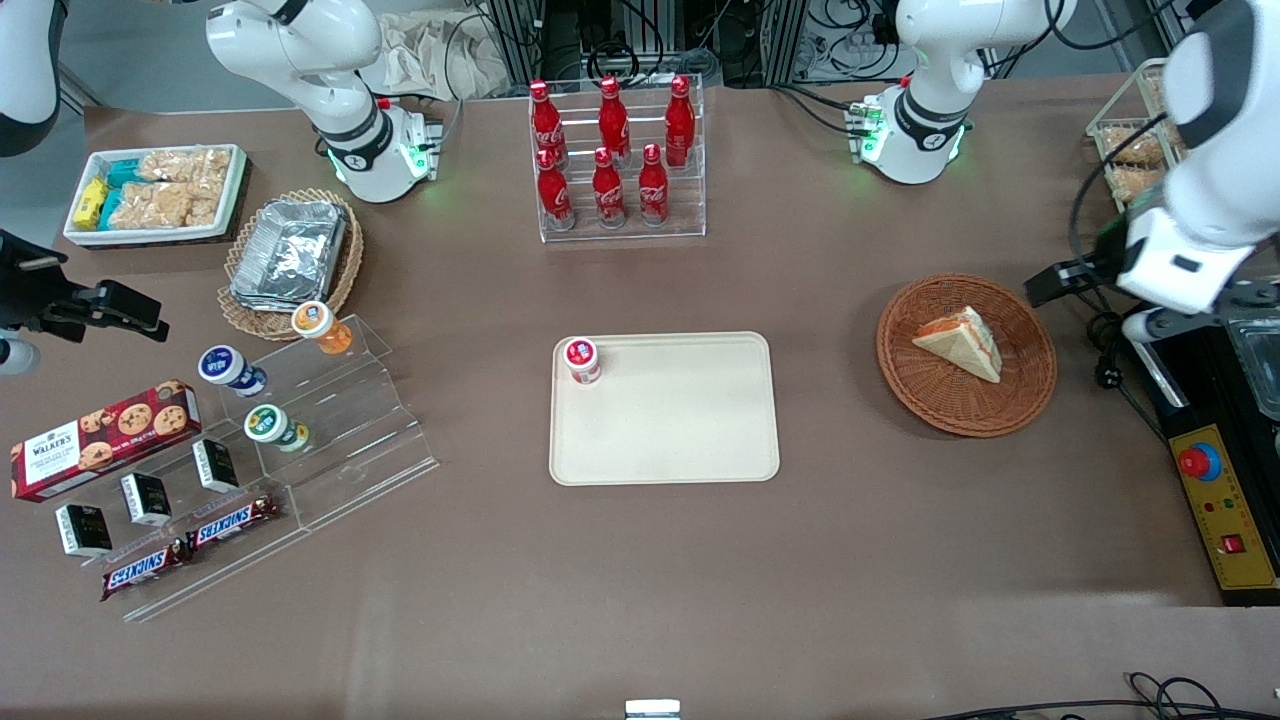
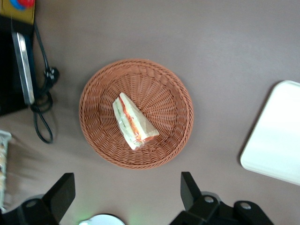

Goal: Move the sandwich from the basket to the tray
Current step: 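Lower the open left gripper onto the sandwich in the basket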

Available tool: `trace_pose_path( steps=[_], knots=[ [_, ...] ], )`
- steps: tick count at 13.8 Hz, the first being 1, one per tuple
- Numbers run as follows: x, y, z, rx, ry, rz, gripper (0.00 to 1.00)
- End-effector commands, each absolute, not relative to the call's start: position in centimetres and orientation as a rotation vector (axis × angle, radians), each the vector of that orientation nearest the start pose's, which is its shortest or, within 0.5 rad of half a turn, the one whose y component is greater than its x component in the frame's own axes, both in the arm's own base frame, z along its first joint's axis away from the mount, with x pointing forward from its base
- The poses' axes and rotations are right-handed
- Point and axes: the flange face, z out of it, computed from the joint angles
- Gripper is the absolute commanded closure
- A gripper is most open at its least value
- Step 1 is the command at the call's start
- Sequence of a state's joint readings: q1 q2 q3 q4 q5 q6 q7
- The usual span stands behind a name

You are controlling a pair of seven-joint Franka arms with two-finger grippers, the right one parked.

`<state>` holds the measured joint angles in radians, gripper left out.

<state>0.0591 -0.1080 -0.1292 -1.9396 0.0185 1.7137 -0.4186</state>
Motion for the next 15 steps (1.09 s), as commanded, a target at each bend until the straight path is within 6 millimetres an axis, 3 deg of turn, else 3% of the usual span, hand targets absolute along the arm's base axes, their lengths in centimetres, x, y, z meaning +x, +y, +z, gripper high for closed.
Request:
trace_pose_path(
  steps=[1,4,10,15],
  knots=[
    [49.5,-4.6,48.6,-2.948,-0.769,0.11,0.0],
    [48.5,-3.9,44.1,-2.908,-0.907,0.101,0.0],
    [48.4,-3.6,38.4,-2.742,-1.34,0.085,0.0],
    [46.8,-2.1,32.4,-2.729,-1.397,0.084,0.0]
  ],
)
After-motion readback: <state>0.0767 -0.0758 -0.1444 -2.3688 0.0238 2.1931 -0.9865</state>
